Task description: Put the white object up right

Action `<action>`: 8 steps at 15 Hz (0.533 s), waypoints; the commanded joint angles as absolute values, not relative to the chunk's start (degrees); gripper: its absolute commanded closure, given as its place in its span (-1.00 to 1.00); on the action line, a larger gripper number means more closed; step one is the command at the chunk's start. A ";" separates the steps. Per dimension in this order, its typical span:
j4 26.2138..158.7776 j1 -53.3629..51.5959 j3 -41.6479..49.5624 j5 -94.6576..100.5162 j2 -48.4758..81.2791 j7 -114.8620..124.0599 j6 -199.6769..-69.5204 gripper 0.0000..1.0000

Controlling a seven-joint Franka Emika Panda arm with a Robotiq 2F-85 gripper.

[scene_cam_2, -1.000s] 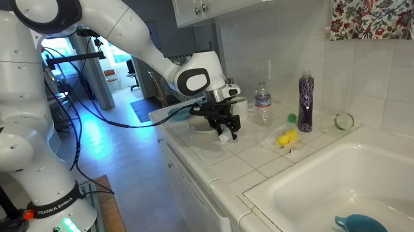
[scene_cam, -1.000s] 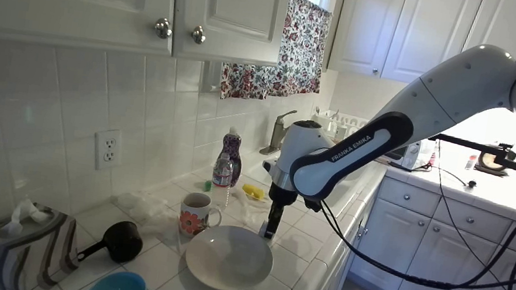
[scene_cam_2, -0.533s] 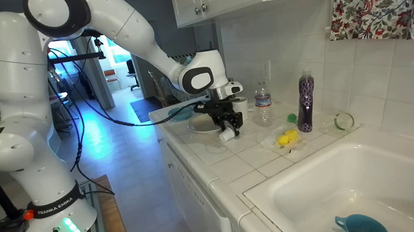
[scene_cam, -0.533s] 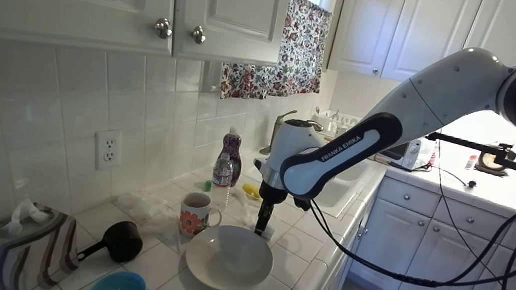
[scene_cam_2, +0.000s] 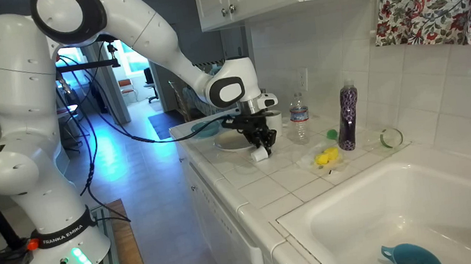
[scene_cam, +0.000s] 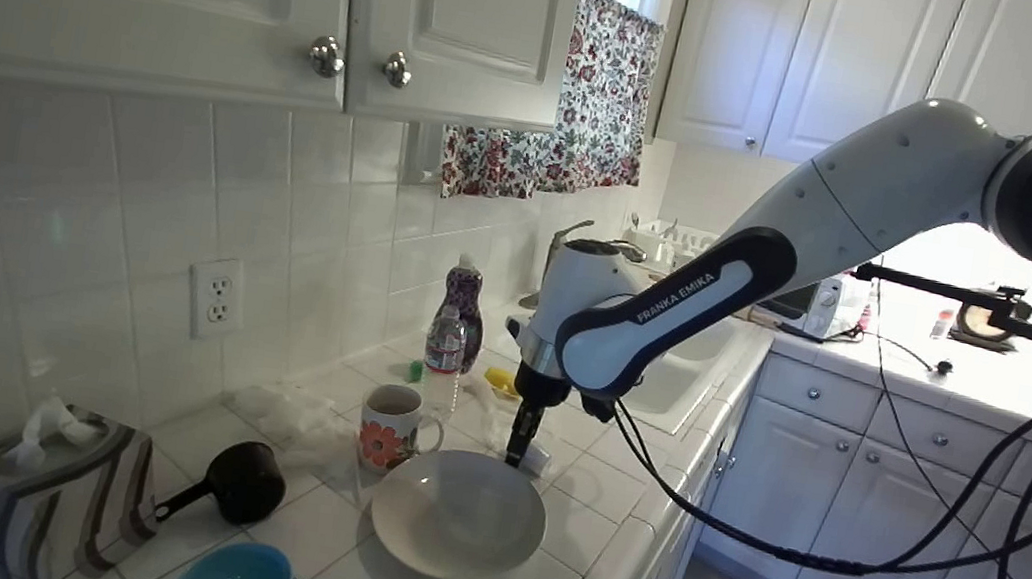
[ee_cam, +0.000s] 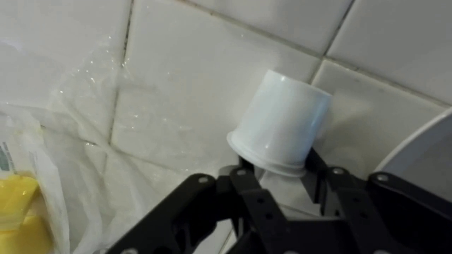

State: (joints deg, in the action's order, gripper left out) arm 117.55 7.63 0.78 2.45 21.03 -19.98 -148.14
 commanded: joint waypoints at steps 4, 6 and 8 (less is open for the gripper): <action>119.58 6.78 2.61 2.67 20.34 -12.10 -150.31 -0.84; 120.72 6.45 2.96 2.55 19.91 -9.27 -150.41 -0.75; 121.74 6.02 3.42 2.72 19.66 -6.62 -150.97 -0.61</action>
State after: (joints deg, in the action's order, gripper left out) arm 119.00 7.26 2.28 2.45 21.05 -10.83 -149.10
